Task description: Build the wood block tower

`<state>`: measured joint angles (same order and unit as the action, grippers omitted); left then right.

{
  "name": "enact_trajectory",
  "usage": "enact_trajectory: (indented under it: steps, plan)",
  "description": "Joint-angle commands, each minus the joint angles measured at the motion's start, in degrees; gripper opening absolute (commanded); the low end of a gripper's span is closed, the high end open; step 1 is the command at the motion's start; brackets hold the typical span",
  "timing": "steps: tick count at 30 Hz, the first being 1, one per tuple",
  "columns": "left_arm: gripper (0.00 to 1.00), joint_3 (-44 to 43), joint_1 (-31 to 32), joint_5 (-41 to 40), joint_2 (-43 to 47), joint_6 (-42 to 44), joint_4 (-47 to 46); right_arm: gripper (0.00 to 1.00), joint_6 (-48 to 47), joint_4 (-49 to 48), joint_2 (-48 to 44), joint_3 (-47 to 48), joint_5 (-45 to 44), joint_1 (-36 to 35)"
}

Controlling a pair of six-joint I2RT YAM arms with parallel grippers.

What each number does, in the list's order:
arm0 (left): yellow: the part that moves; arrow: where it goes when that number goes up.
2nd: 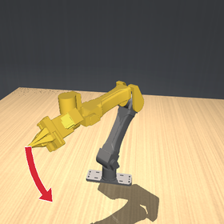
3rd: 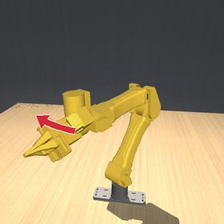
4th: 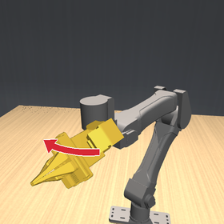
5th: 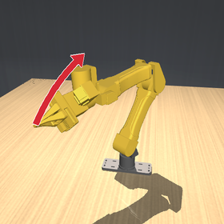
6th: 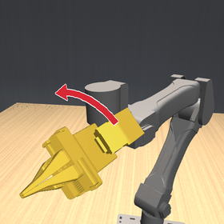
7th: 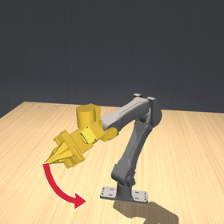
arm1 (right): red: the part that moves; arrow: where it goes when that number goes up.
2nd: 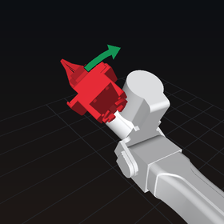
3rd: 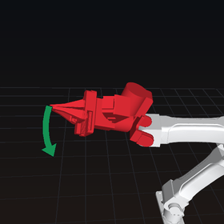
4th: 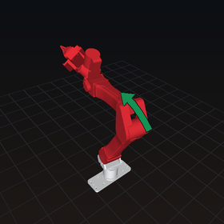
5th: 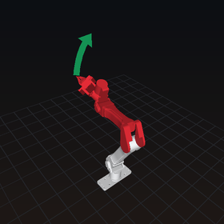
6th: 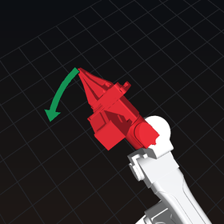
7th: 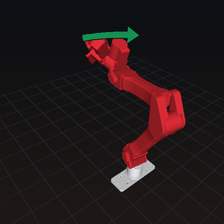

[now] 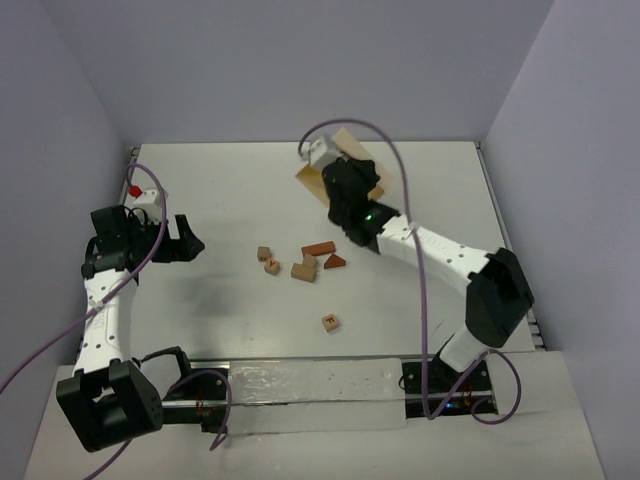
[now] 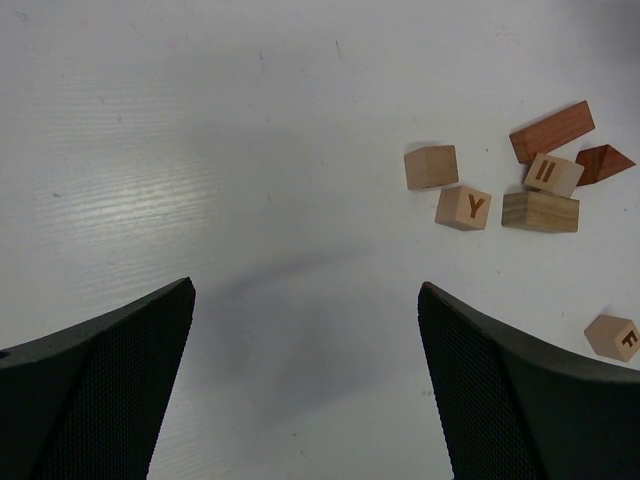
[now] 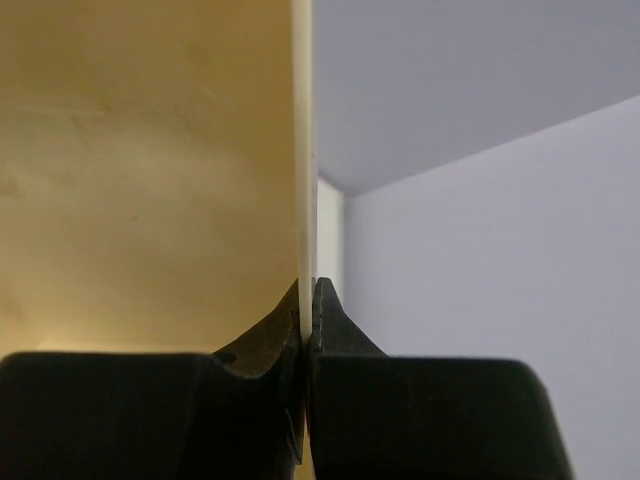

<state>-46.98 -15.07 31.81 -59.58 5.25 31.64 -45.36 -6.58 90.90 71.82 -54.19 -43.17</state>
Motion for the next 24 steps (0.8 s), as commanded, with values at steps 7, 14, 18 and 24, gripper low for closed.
enact_trajectory:
  steps: [7,14,18,24]
  plan:
    - [0.99,-2.0,-0.4,3.0,0.8,1.6,0.5,0.00,34.2,48.1,-11.4,2.8,30.5,17.7]
    - [0.99,-2.0,-0.4,3.3,0.6,1.9,0.6,0.00,28.6,50.5,-12.9,-1.4,42.3,34.5]
    - [0.99,-2.0,-0.5,3.3,0.1,2.0,0.8,0.00,23.7,49.9,-12.7,-4.6,44.0,41.8]
    - [0.99,-1.8,-0.4,3.5,0.5,2.0,0.6,0.00,16.3,48.8,-9.5,-5.7,48.3,54.3]
